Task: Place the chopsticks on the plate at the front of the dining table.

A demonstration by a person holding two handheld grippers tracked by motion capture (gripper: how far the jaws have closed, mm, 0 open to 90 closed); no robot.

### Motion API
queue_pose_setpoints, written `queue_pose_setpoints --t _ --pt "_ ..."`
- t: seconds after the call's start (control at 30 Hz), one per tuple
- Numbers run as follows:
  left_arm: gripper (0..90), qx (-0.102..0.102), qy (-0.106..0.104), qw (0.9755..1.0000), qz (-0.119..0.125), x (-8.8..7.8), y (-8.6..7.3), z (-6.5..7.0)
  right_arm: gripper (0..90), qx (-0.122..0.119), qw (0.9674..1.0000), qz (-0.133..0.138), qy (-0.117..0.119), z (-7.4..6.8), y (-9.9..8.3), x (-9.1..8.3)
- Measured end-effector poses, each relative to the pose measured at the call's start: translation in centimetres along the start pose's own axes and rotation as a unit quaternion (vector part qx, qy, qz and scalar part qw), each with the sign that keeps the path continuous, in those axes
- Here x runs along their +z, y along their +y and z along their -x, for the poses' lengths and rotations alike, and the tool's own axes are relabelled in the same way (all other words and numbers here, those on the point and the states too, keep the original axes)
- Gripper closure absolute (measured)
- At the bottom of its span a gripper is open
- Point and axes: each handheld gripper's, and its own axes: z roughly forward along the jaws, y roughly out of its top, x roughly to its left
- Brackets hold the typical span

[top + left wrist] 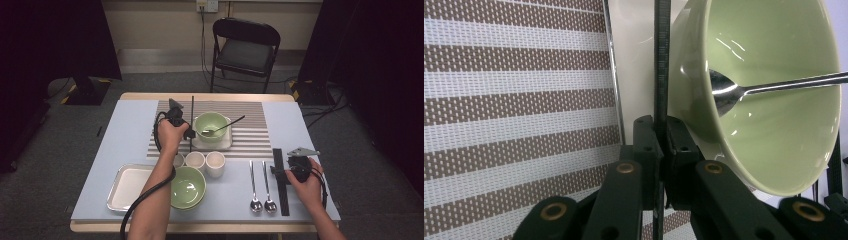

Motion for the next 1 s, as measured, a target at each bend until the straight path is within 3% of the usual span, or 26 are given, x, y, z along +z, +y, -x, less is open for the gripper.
queue_pose_setpoints --t 1.0 --pt "85.9 0.000 0.001 1.0000 -0.007 0.68 -0.13 -0.05 14.1 0.000 1.0000 0.000 0.000 0.00 0.00 0.00"
